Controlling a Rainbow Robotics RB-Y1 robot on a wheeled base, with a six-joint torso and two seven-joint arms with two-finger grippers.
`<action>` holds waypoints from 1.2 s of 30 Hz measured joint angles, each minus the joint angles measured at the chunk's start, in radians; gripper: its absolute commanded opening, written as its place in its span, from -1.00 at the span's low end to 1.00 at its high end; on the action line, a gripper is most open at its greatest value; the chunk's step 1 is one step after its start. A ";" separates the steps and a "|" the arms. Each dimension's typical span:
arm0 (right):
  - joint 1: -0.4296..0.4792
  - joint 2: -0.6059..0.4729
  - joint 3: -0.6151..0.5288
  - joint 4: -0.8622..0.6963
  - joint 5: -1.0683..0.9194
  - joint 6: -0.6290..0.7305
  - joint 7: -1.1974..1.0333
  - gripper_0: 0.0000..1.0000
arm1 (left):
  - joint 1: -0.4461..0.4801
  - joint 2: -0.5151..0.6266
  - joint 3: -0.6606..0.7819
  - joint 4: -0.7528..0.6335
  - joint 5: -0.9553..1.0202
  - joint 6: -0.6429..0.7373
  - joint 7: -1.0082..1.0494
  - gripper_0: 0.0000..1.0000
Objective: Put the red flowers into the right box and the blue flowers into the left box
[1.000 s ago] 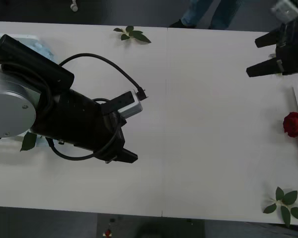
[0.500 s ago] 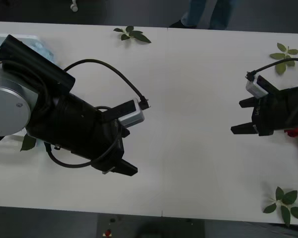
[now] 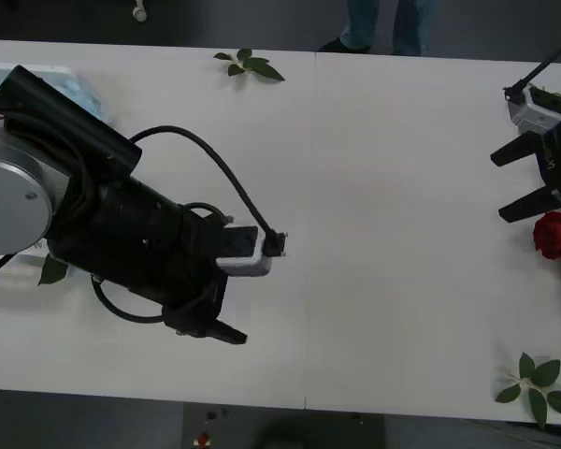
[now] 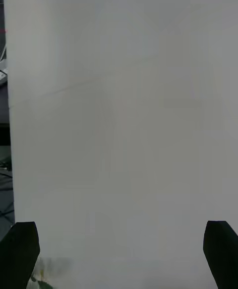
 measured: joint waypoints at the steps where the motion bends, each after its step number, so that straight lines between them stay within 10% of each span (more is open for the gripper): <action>1: 0.000 0.008 -0.008 0.003 0.001 0.006 0.000 0.93 | 0.000 0.000 0.000 0.000 -0.014 -0.011 -0.100 1.00; 36: 0.045 0.019 0.025 -0.094 0.180 -0.073 0.000 0.93 | 0.074 0.000 0.000 0.007 0.011 -0.182 -0.315 1.00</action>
